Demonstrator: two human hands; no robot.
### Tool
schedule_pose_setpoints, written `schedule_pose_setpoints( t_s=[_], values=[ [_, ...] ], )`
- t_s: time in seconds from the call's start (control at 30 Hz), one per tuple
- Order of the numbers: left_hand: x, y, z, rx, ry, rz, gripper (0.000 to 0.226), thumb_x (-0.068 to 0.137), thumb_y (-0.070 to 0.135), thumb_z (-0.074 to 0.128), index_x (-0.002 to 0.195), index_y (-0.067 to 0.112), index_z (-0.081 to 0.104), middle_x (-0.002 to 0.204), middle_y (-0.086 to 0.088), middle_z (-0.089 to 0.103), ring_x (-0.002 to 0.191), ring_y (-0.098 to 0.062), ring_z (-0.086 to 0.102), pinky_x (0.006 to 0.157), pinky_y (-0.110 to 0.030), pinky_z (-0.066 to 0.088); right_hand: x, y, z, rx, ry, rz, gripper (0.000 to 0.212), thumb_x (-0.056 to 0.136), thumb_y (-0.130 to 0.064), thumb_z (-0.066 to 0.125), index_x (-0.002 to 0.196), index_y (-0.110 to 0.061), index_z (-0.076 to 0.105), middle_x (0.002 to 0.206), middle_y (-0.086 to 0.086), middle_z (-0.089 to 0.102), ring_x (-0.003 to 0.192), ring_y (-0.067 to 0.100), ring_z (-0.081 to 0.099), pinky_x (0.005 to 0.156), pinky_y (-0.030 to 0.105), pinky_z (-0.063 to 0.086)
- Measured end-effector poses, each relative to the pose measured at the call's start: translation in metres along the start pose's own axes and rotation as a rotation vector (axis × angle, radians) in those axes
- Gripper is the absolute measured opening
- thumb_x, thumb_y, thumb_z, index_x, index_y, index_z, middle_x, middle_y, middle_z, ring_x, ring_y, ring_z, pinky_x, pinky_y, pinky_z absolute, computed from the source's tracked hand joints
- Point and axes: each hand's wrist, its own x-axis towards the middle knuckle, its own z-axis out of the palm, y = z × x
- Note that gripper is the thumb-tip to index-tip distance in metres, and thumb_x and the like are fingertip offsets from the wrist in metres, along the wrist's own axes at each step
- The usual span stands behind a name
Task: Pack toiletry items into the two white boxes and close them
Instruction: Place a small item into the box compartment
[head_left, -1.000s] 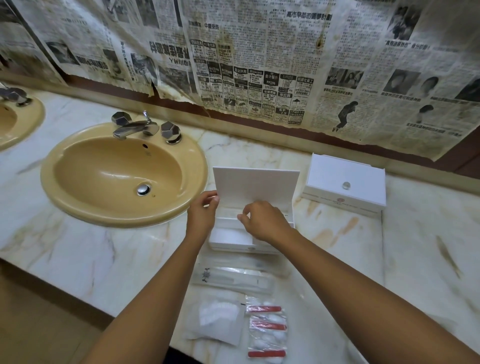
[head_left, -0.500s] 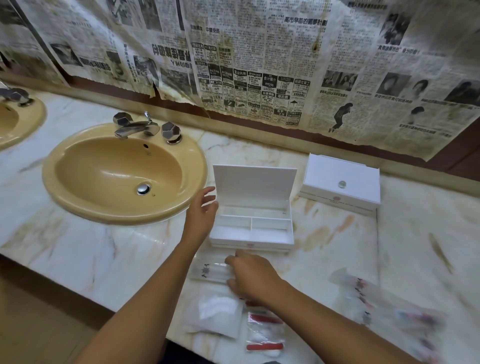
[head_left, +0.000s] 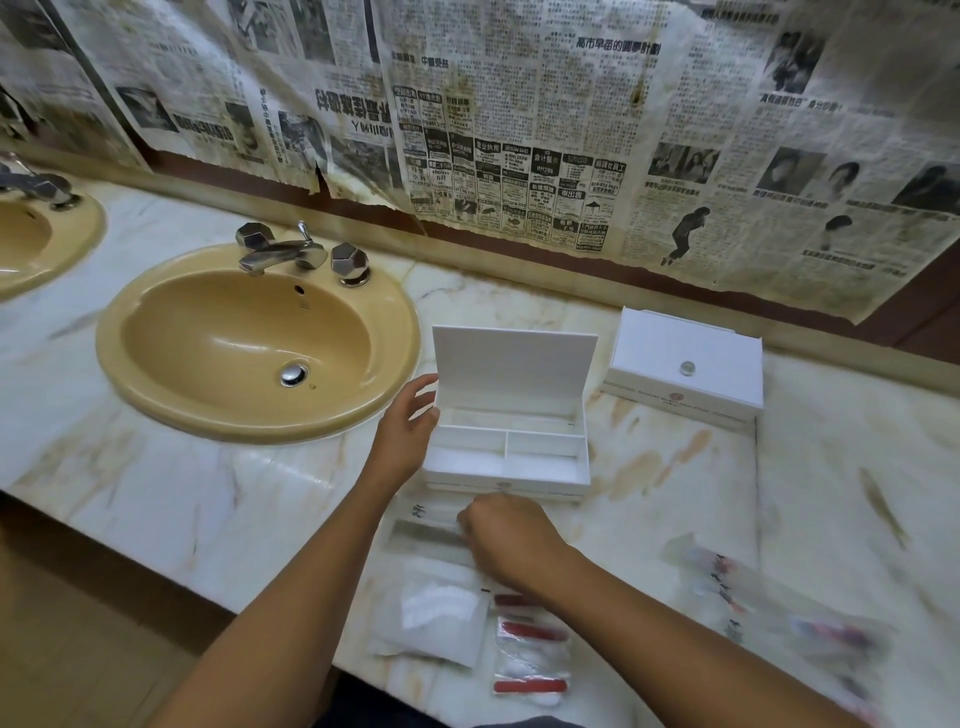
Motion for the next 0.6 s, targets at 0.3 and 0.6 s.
schedule_pose_setpoints(
  t_s=[0.3,0.6],
  values=[
    [0.001,0.006,-0.004,-0.059,-0.017,-0.097,0.04,0.1,0.011,0.052,0.13,0.038,0.054,0.135,0.004,0.057,0.122,-0.005,0.054,0.081,-0.039,0.051,-0.004,0.0,-0.041,-0.062,0.119,-0.022,0.024,0.08,0.004,0.048,0.062,-0.01,0.039,0.059,0.001,0.03,0.069,0.025,0.04,0.062,0.032,0.032],
    [-0.001,0.008,-0.007,-0.167,-0.061,-0.11,0.038,0.099,0.011,0.055,0.129,0.034,0.056,0.129,0.004,0.061,0.117,-0.004,0.058,0.074,-0.026,0.053,0.001,0.021,-0.112,-0.1,0.316,0.064,0.018,0.084,-0.002,0.05,0.085,-0.017,0.061,0.071,0.001,0.041,0.075,0.022,0.039,0.065,0.031,0.033]
  ],
)
